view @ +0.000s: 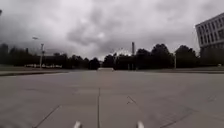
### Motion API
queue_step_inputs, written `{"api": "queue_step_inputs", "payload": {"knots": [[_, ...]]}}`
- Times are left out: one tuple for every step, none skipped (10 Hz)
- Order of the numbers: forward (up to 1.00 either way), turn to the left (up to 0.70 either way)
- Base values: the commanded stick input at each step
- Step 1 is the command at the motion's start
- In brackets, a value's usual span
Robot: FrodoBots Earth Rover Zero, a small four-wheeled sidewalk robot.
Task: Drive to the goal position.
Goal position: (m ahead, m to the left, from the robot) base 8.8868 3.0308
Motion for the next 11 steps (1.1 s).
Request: {"api": "queue_step_inputs", "payload": {"knots": [[1.0,0.0],[1.0,0.0],[1.0,0.0],[1.0,0.0],[1.0,0.0],[1.0,0.0],[1.0,0.0],[1.0,0.0],[1.0,0.0],[1.0,0.0],[1.0,0.0]]}}
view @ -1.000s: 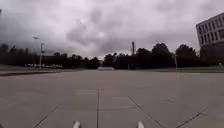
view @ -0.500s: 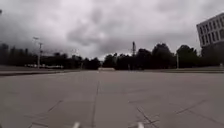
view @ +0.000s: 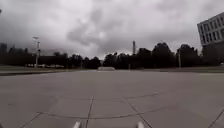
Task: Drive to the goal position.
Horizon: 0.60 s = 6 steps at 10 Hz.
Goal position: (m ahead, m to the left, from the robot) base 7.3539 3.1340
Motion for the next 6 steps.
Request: {"api": "queue_step_inputs", "payload": {"knots": [[1.0,0.0],[1.0,0.0],[1.0,0.0],[1.0,0.0],[1.0,0.0],[1.0,0.0]]}}
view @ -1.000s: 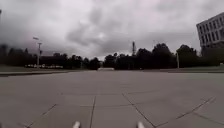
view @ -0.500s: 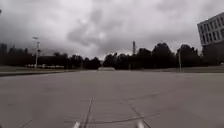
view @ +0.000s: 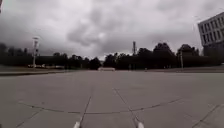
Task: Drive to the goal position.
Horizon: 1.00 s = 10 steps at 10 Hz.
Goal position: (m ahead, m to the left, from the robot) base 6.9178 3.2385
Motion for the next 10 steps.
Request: {"api": "queue_step_inputs", "payload": {"knots": [[1.0,0.0],[1.0,0.0],[1.0,0.0],[0.98,0.0],[0.98,0.0],[1.0,0.0],[1.0,0.0],[1.0,0.0],[1.0,0.0],[1.0,0.0]]}}
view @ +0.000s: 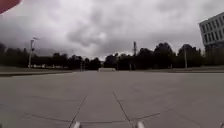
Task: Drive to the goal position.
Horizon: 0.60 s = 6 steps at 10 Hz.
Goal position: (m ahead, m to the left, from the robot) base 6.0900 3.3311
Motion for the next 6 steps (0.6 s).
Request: {"api": "queue_step_inputs", "payload": {"knots": [[1.0,0.0],[1.0,0.0],[1.0,0.0],[1.0,0.0],[1.0,0.0],[0.99,0.0]]}}
